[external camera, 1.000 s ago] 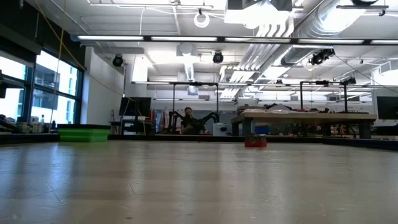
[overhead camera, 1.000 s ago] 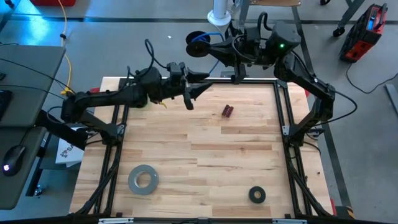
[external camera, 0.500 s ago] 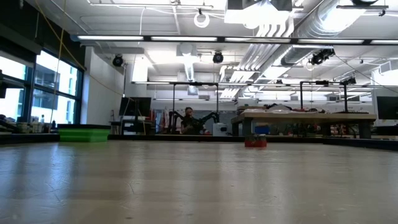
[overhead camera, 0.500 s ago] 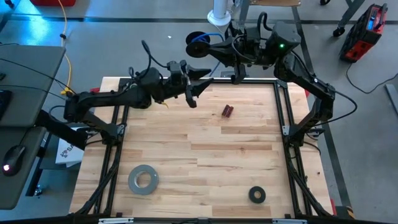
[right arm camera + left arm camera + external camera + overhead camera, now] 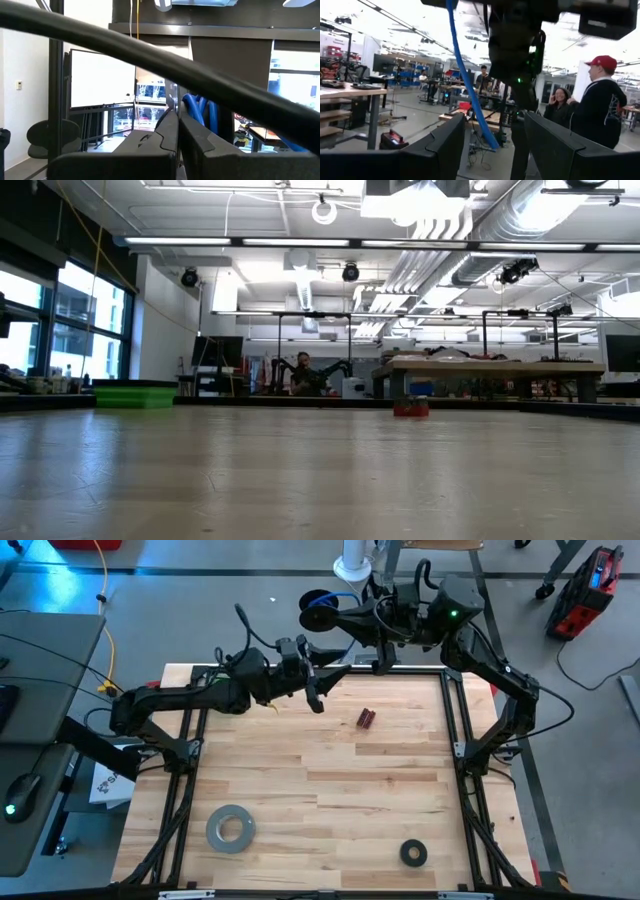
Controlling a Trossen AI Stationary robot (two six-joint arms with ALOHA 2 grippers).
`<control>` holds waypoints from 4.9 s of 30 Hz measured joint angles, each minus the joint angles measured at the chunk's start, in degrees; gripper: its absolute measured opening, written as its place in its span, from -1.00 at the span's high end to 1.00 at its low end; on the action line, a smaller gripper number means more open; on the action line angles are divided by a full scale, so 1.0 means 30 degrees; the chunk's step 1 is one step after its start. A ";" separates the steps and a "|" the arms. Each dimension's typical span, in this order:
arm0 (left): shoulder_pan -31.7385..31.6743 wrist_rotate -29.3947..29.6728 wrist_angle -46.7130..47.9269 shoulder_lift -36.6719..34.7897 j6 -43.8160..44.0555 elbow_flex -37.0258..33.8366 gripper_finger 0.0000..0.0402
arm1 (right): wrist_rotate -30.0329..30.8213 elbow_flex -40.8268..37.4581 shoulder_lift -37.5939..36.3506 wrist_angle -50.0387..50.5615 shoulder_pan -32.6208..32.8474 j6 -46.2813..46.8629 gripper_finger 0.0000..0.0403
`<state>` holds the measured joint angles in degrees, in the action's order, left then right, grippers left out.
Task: Coil cords
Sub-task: Coil the blue wire onto a spool
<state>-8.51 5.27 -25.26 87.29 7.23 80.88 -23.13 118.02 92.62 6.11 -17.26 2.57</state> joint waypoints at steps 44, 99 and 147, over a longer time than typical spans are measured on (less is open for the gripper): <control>0.1076 0.4006 0.0031 0.0188 -0.2479 0.0000 0.36 | -0.0001 0.0000 -0.0007 0.0168 0.0000 -0.0350 1.00; 0.1415 0.4201 0.6028 -0.1058 -0.1277 -0.0015 0.99 | -0.0358 0.0007 -0.0576 0.0617 0.0015 -0.0417 1.00; 0.1547 0.1650 1.8569 -0.9353 0.1066 -0.0179 1.00 | 0.0502 0.0022 -0.2374 1.2315 -0.0627 -0.2268 1.00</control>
<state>-3.87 10.22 30.44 59.23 10.43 80.35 -21.63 118.08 85.50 43.05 -19.14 -4.23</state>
